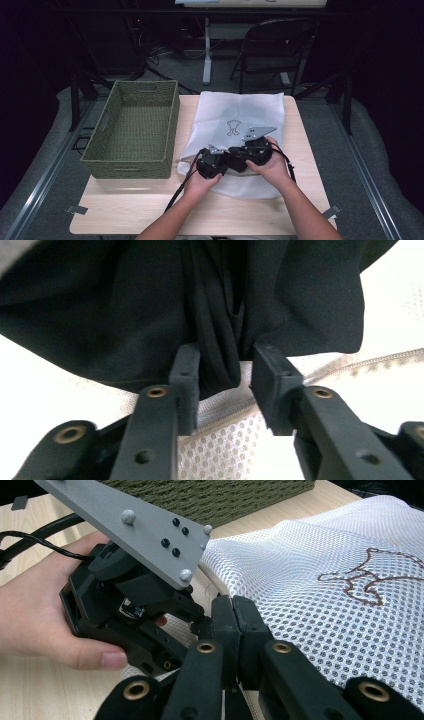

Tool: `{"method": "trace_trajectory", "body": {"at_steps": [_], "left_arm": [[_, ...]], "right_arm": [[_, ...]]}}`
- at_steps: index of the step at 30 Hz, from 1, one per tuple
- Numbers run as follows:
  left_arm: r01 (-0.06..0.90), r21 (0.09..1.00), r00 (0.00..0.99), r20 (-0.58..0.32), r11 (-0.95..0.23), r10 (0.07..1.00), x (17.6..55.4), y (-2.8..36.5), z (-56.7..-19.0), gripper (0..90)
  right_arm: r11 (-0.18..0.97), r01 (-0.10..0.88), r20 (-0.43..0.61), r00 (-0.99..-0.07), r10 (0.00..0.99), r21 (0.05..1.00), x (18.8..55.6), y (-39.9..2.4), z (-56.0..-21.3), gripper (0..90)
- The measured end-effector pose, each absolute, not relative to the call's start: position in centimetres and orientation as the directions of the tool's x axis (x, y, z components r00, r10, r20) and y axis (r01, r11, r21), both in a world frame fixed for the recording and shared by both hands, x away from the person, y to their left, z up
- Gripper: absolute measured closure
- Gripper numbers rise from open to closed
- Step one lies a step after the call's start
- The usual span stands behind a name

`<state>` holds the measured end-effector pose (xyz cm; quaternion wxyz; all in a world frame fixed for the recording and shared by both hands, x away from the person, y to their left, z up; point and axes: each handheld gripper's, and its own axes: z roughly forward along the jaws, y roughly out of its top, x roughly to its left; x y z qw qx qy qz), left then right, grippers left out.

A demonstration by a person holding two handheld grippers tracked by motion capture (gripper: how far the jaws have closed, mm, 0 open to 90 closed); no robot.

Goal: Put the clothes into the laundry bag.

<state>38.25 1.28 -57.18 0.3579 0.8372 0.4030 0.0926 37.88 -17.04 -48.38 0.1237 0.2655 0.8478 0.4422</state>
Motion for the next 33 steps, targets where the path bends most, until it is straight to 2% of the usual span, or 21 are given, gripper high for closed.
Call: {"method": "trace_trajectory", "body": {"at_steps": [5, 9, 14, 24, 33], "left_arm": [[0.612, 0.675, 0.649, -0.132, -0.412, 0.749, 38.3, 1.1, -57.1, 80.7], [0.618, 0.678, 0.646, -0.149, -0.398, 0.749, 38.5, 1.2, -57.1, 87.3], [0.607, 0.679, 0.664, -0.147, -0.414, 0.733, 38.8, 0.8, -56.7, 88.2], [0.605, 0.701, 0.655, -0.168, -0.378, 0.737, 40.2, -0.4, -55.2, 88.5], [0.625, 0.71, 0.626, -0.208, -0.324, 0.752, 41.4, -1.0, -55.6, 88.5]], "right_arm": [[0.469, 0.339, 0.024, -0.829, 0.559, 0.815, 37.9, -17.0, -48.4, 89.4], [0.471, 0.338, 0.022, -0.83, 0.558, 0.815, 37.8, -17.0, -48.4, 89.4], [0.473, 0.34, 0.025, -0.832, 0.555, 0.813, 37.8, -16.8, -48.5, 89.4], [0.473, 0.342, 0.028, -0.832, 0.553, 0.812, 37.7, -16.7, -48.5, 89.4], [0.472, 0.342, 0.029, -0.833, 0.552, 0.812, 37.7, -16.8, -48.5, 89.4]]}}
